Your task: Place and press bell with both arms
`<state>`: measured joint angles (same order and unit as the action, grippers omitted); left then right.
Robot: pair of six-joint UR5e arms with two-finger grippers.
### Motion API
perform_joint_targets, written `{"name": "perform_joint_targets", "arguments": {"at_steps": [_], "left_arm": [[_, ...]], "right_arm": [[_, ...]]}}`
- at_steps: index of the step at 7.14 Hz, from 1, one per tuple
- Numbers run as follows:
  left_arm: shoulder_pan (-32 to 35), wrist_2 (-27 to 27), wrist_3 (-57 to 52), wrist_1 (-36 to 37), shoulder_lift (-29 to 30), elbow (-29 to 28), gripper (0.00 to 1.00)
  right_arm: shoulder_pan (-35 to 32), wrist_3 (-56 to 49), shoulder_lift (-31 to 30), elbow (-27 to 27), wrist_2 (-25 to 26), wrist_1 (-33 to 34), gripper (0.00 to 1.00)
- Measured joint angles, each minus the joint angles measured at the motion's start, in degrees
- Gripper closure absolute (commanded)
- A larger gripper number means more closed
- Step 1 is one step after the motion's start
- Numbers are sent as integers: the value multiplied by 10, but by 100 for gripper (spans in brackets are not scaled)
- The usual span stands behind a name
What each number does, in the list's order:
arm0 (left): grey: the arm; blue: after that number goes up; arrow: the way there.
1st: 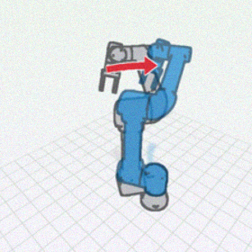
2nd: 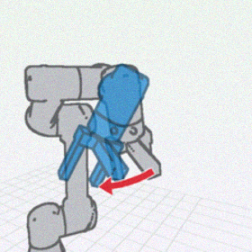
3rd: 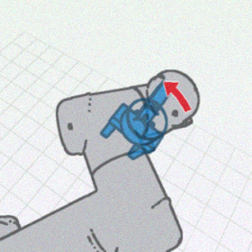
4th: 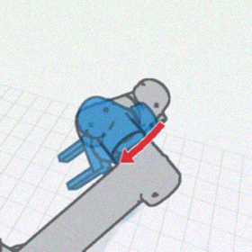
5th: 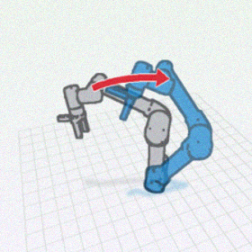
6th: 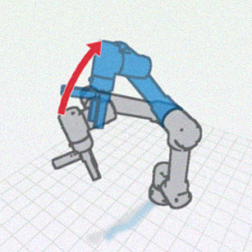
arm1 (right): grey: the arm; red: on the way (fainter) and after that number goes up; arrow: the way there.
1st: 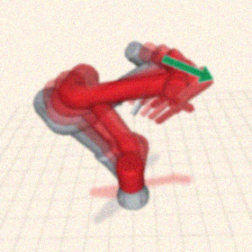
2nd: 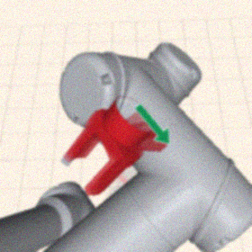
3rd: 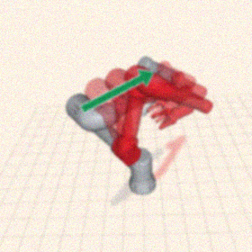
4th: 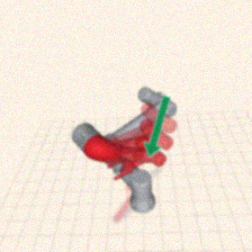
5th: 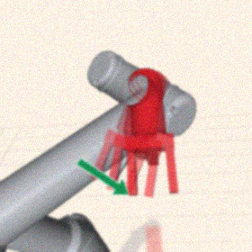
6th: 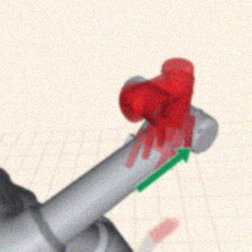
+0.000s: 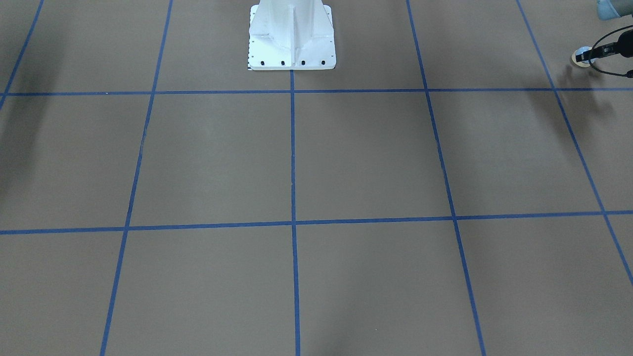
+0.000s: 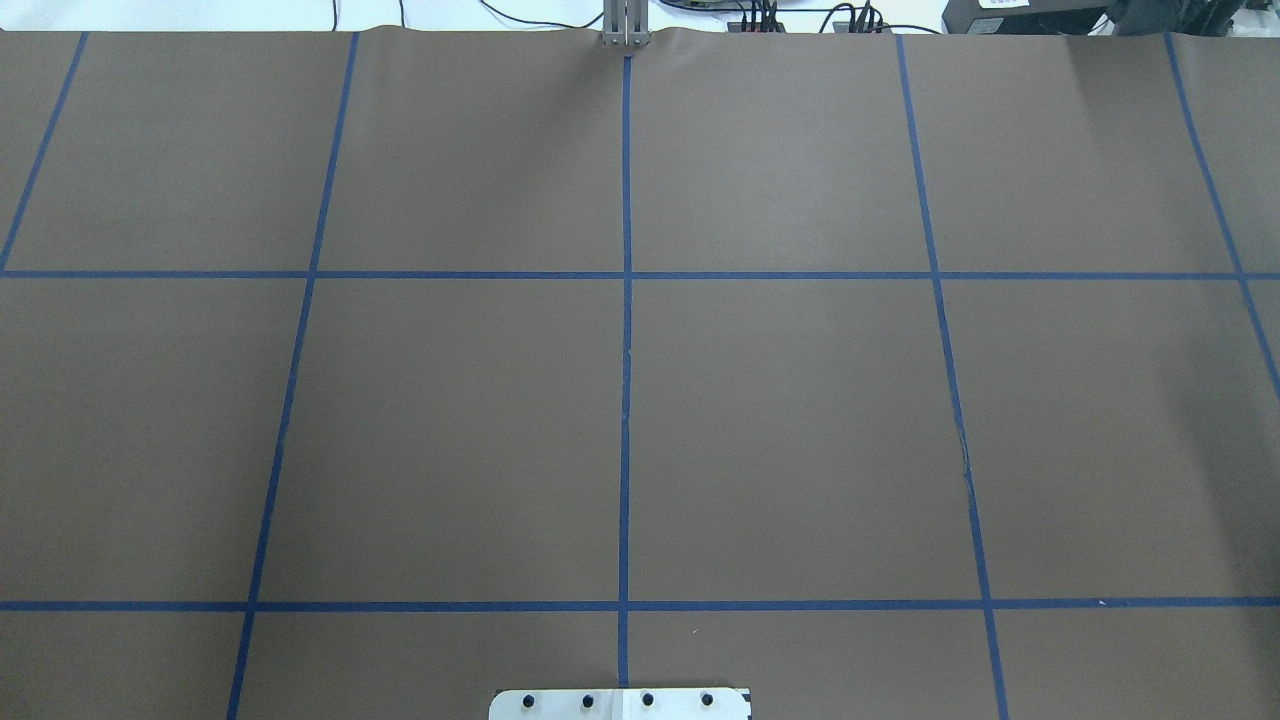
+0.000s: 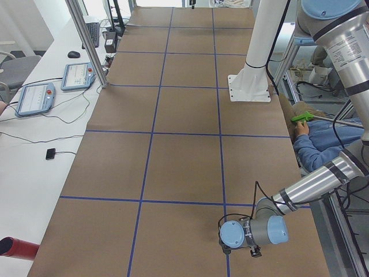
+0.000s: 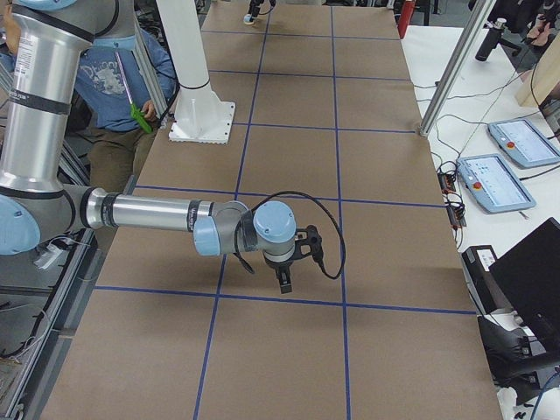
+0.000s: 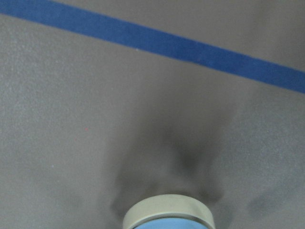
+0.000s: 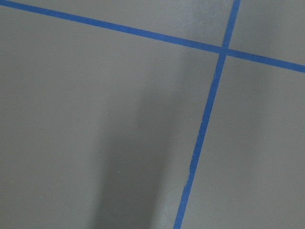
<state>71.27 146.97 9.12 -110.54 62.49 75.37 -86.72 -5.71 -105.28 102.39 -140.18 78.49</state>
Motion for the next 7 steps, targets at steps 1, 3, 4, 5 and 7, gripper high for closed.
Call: {"name": "perform_joint_targets", "arguments": {"at_steps": [1, 3, 4, 5, 7], "left_arm": [[-2, 1, 0, 0, 0, -1, 0], [-11, 5, -1, 0, 0, -1, 0], [-20, 6, -3, 0, 0, -1, 0], [-30, 6, -5, 0, 0, -1, 0], [-38, 7, -6, -3, 1, -1, 51]], "right_arm": [[0, 0, 0, 0, -2, 0, 0], [1, -1, -1, 0, -4, 0, 0], [1, -1, -1, 0, -4, 0, 0], [2, -2, -1, 0, -4, 0, 0], [2, -3, -3, 0, -4, 0, 0]]}}
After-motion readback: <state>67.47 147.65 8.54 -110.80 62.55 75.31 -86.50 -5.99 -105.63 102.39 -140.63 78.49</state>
